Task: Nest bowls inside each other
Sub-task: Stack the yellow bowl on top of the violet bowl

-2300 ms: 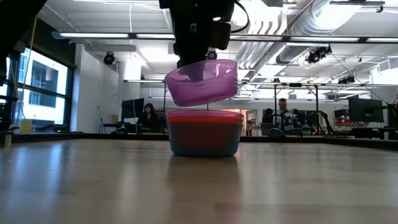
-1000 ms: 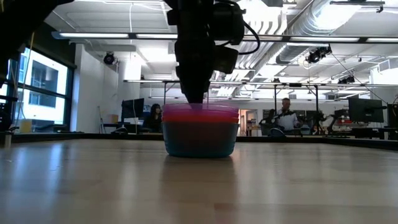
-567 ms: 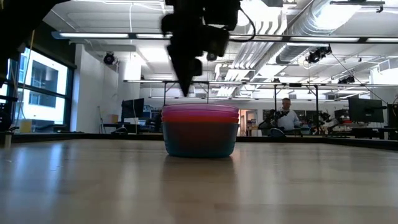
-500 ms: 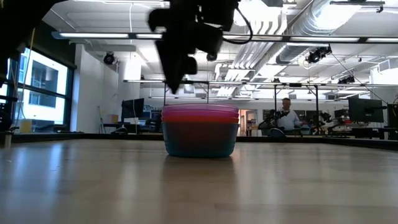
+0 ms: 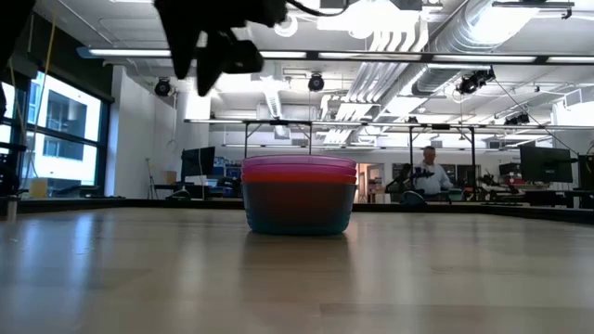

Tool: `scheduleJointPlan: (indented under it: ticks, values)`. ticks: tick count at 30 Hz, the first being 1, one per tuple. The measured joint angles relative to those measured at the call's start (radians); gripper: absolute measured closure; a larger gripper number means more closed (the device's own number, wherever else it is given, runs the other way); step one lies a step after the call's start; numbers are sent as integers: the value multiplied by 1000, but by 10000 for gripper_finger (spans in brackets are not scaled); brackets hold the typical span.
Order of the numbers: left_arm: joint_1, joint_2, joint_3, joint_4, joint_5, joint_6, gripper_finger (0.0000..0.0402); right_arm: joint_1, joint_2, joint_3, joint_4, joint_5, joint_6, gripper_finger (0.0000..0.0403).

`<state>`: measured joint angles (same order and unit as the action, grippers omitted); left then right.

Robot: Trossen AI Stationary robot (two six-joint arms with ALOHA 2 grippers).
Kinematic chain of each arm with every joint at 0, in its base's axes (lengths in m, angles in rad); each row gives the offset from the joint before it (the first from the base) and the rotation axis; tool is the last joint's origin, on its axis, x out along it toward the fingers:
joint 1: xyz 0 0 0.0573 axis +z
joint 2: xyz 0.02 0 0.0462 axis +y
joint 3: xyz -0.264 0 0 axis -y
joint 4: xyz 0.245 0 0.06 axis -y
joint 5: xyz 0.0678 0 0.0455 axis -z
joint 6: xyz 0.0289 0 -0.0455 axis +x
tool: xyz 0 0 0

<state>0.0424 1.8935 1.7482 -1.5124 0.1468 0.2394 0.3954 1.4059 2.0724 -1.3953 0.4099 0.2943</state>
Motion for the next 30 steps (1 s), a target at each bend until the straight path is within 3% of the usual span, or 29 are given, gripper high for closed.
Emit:
scheduleJointPlan:
  ticks: [16, 30]
  values:
    - [-154, -386, -487, 213, 52, -193, 243, 0, 0, 0, 34, 0, -33, 284]
    - [-390, -429, -721, 392, 139, -367, 243, 0, 0, 0, 70, 0, -33, 284]
